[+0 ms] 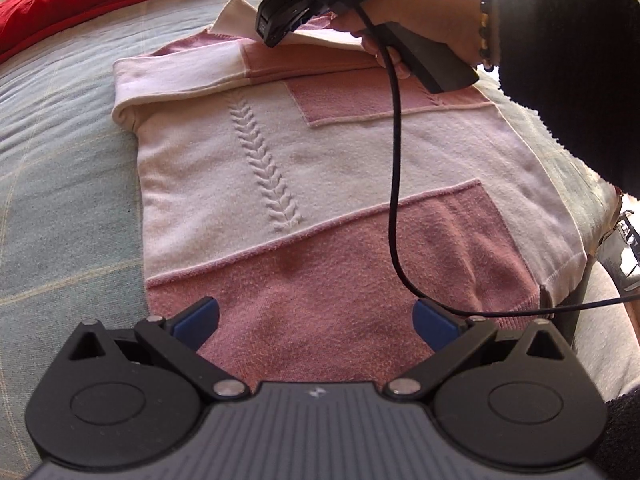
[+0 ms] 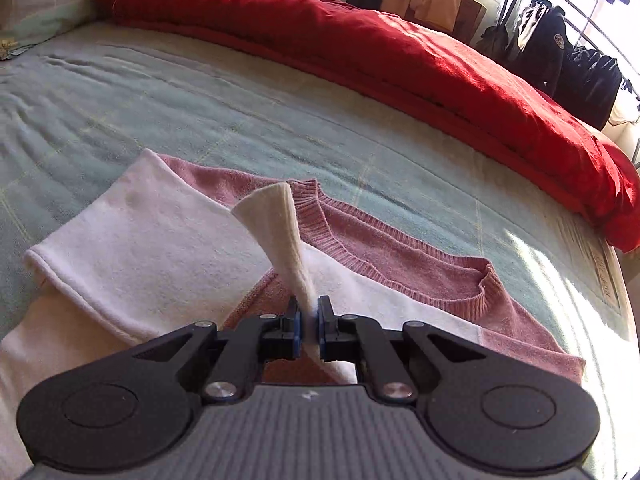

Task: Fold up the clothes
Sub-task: 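Lower the sleeve onto the sweater body and open the right gripper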

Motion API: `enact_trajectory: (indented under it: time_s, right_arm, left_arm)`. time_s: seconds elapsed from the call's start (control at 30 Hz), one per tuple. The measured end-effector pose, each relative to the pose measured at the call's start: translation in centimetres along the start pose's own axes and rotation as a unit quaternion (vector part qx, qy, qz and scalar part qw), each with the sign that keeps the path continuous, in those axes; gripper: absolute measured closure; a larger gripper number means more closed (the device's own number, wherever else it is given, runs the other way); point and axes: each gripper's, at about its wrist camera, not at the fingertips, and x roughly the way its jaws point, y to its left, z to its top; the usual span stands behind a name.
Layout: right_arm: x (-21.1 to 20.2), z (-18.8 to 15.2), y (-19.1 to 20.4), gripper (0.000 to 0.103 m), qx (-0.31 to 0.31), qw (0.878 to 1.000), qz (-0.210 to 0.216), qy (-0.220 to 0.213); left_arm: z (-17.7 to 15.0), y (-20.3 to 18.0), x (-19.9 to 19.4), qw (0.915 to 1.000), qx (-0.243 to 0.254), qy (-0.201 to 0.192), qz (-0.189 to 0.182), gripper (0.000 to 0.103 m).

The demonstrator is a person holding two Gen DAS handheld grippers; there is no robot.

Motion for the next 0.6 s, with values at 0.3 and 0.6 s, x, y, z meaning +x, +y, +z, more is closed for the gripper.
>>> enact_trajectory:
  time_s: [0.3,0.6]
  right_arm:
    - [0.6,-0.3,1.0,0.094,-0.024,1.000,-0.013,0.007]
    - [0.5,0.0,1.2,0.075,-0.011,0.999,0.015,0.027]
  left_arm:
    - [-0.2,0.2,0.1,1.0000,-0.008,0.001,-0.005,0.001]
    - [-0.3,0.6,-0.4,0.9998,-0.019,-0.003,-0.004,0.001]
